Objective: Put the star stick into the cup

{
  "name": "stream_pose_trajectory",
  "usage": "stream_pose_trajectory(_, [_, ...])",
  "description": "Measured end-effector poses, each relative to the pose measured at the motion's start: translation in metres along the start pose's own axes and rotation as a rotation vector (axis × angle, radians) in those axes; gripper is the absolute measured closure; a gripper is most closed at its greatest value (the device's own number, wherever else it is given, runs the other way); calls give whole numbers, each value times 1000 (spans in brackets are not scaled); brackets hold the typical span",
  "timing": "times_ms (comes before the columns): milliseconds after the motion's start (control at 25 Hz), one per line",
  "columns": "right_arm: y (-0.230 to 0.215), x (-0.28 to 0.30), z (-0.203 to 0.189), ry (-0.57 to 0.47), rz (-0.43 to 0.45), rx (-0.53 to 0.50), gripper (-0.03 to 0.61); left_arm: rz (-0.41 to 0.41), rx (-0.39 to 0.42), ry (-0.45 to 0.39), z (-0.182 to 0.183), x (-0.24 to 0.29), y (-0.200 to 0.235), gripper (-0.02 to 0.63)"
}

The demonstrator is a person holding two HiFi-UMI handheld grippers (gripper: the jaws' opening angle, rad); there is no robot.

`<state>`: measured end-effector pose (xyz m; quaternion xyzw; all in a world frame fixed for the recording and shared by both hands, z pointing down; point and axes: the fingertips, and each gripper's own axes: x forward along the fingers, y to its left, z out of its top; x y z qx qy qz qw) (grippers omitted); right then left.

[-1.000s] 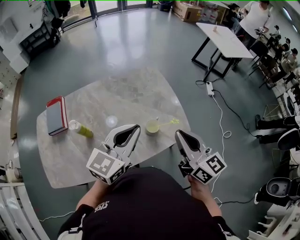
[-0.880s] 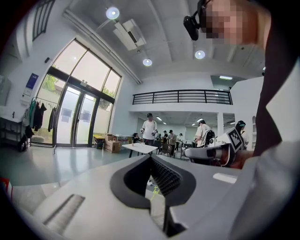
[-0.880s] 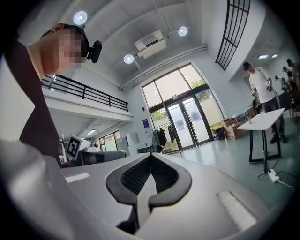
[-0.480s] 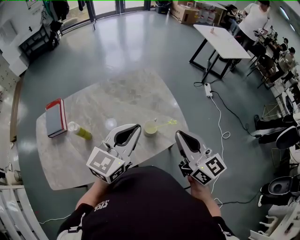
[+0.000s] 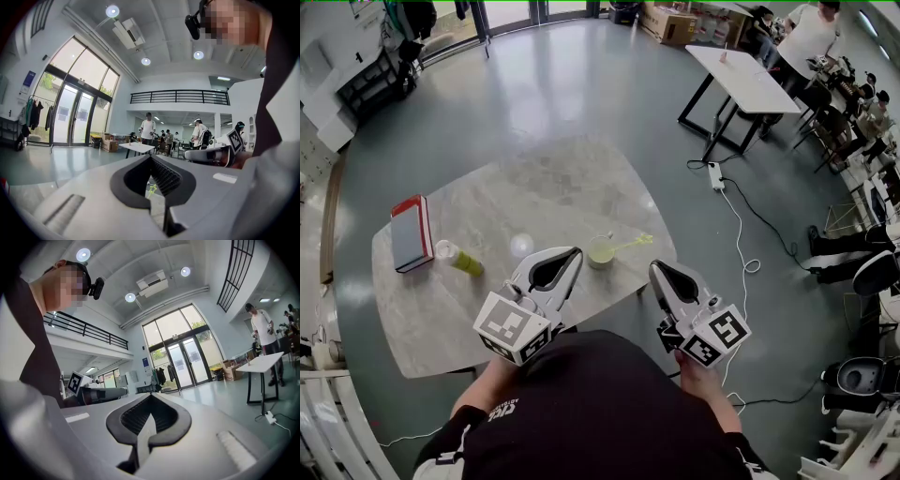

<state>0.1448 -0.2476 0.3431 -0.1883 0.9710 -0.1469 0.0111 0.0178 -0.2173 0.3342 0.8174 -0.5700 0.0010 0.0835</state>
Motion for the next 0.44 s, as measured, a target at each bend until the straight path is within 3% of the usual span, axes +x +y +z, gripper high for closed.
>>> stream_pose_trajectory(440, [1, 0, -3, 10, 2, 11, 566, -2, -3, 10, -3, 0, 0, 612])
